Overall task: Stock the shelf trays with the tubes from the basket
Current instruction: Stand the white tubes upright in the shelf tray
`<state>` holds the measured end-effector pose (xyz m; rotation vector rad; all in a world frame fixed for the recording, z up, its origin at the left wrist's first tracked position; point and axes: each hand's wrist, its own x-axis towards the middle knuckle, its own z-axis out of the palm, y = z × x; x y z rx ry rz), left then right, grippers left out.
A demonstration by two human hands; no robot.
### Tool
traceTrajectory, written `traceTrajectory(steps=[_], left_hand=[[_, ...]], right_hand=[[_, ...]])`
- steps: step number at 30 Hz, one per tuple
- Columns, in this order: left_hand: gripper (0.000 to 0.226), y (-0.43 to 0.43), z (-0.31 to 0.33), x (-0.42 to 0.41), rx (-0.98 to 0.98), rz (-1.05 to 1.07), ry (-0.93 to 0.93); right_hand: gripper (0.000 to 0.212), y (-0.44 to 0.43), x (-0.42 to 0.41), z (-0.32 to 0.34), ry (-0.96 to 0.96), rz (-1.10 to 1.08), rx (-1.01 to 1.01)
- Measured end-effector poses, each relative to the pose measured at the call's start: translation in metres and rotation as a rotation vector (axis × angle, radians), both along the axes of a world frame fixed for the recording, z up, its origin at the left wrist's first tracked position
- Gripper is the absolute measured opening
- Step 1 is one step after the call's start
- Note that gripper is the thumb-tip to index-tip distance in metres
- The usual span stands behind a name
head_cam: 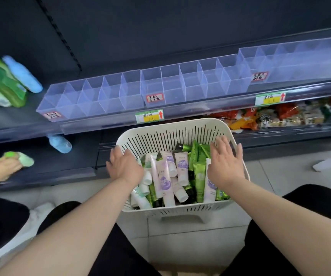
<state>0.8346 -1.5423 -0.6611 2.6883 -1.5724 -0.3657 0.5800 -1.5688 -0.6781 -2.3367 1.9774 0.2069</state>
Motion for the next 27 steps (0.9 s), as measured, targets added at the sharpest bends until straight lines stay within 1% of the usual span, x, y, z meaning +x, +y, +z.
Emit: traceTrajectory(steps=[1,3,6,8,10,14,16,20,27], left_hand=[[0.052,0.005,0.002,-0.004,0.03,-0.094,-0.033],[0.042,0.015,0.009,-0.013,0.049,-0.238,-0.037],[0.036,0.025,0.019,-0.026,0.015,-0.361,0.027],[0.038,0.023,0.02,-0.027,0.006,-0.369,0.037],[0.038,0.017,0.02,-0.025,0.006,-0.378,0.024],[0.04,-0.007,0.019,-0.016,-0.073,-0.404,0.002],[0.037,-0.026,0.015,-0.009,-0.104,-0.418,0.011],[0.033,-0.059,0.016,0.006,-0.042,-0.465,0.019],[0.034,-0.068,0.054,0.026,0.011,-0.503,-0.083]], right_hand=[[0.068,0.005,0.001,0.001,0.018,0.048,0.013],[0.063,0.017,0.003,0.004,0.022,0.094,0.031],[0.06,0.03,0.007,0.013,-0.098,0.102,0.082],[0.057,0.031,0.011,0.02,-0.165,0.125,0.103],[0.057,0.028,0.014,0.025,-0.19,0.153,0.1],[0.059,0.005,0.026,0.028,-0.23,0.172,0.036],[0.059,-0.015,0.035,0.027,-0.236,0.177,-0.008],[0.057,-0.056,0.058,0.033,-0.264,0.179,-0.071],[0.052,-0.081,0.092,0.057,-0.28,0.269,-0.176]])
